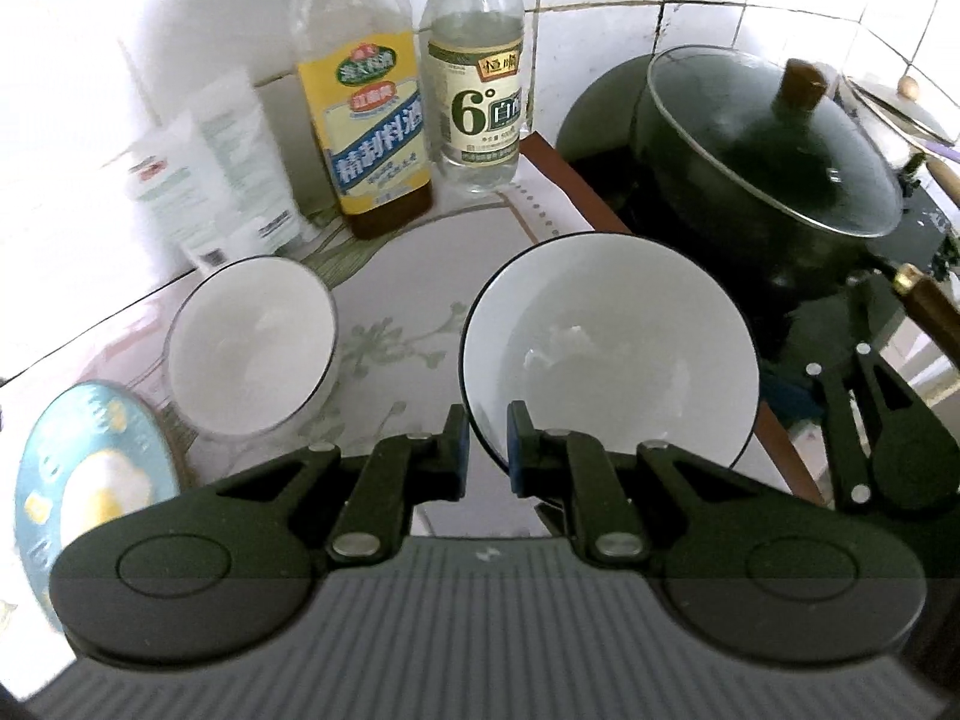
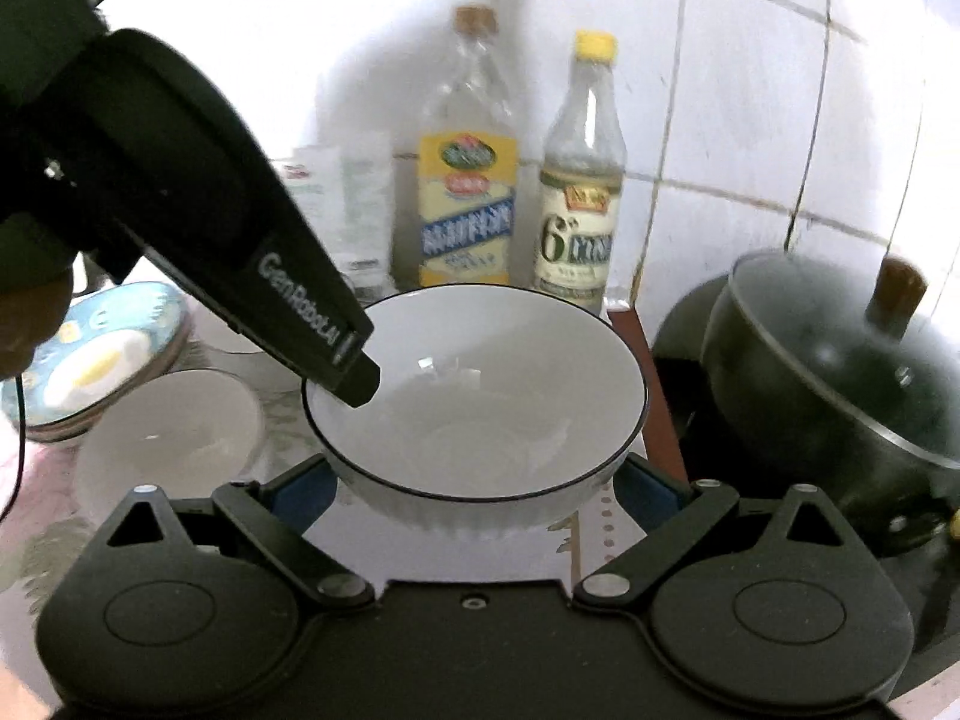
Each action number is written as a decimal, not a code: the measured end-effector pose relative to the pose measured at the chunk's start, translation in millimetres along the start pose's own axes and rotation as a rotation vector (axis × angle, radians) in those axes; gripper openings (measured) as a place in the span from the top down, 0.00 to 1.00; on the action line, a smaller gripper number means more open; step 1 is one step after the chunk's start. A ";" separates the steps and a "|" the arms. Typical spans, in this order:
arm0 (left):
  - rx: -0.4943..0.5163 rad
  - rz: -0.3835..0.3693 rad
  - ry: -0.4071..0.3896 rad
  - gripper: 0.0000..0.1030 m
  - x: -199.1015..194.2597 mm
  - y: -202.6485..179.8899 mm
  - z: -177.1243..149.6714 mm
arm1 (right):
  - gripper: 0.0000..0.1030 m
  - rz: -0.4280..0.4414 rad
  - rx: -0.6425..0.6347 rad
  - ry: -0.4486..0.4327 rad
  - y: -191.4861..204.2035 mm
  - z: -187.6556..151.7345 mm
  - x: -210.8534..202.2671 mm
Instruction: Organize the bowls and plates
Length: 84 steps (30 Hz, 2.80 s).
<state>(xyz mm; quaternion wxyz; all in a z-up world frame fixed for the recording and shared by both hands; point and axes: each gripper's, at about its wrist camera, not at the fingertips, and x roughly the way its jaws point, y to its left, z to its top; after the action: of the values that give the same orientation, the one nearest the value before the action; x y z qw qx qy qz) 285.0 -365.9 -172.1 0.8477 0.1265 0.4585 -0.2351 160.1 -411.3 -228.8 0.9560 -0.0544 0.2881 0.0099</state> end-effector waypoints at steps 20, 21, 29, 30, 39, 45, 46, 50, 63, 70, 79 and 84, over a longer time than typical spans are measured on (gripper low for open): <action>-0.105 0.097 -0.044 0.89 -148.9 28.7 -50.4 | 0.03 0.113 -0.106 -0.022 71.7 53.3 -100.5; -0.116 0.100 -0.035 0.89 -149.8 32.9 -54.7 | 0.03 0.124 -0.111 -0.016 75.7 52.3 -100.1; -0.191 0.099 0.030 0.89 -138.8 60.4 -79.3 | 0.03 0.178 -0.187 0.027 103.1 44.9 -90.0; -0.197 0.097 0.034 0.89 -136.4 63.3 -80.8 | 0.03 0.181 -0.191 0.031 105.5 43.5 -87.3; -0.226 0.094 0.085 0.89 -91.0 80.8 -84.5 | 0.03 0.196 -0.220 0.104 115.4 34.9 -49.6; -0.202 0.125 0.143 0.89 -55.7 89.0 -87.1 | 0.03 0.237 -0.145 0.180 118.3 24.8 -16.9; -0.197 0.130 0.155 0.89 -50.5 90.2 -87.7 | 0.03 0.244 -0.132 0.193 118.7 23.2 -12.4; -0.166 0.152 0.187 0.88 -32.8 94.0 -83.9 | 0.03 0.269 -0.032 0.222 115.5 22.4 2.8; -0.158 0.079 0.233 0.88 -7.7 111.2 -73.5 | 0.03 0.242 -0.095 0.285 118.5 32.2 25.8; -0.161 0.041 0.226 0.88 -1.1 112.9 -76.4 | 0.03 0.230 -0.117 0.338 115.6 31.3 37.3; -0.151 -0.008 0.254 0.86 7.4 118.5 -74.9 | 0.02 0.233 -0.078 0.395 109.0 26.4 48.4; -0.143 -0.079 0.226 0.85 -10.7 135.5 -61.1 | 0.02 0.272 -0.045 0.359 89.0 35.7 23.3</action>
<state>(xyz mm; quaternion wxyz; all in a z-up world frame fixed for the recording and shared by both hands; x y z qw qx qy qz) 305.8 -220.4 -196.8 0.7877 0.0733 0.5711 -0.2192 194.7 -319.2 -220.9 0.8777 -0.0372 0.4581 0.1354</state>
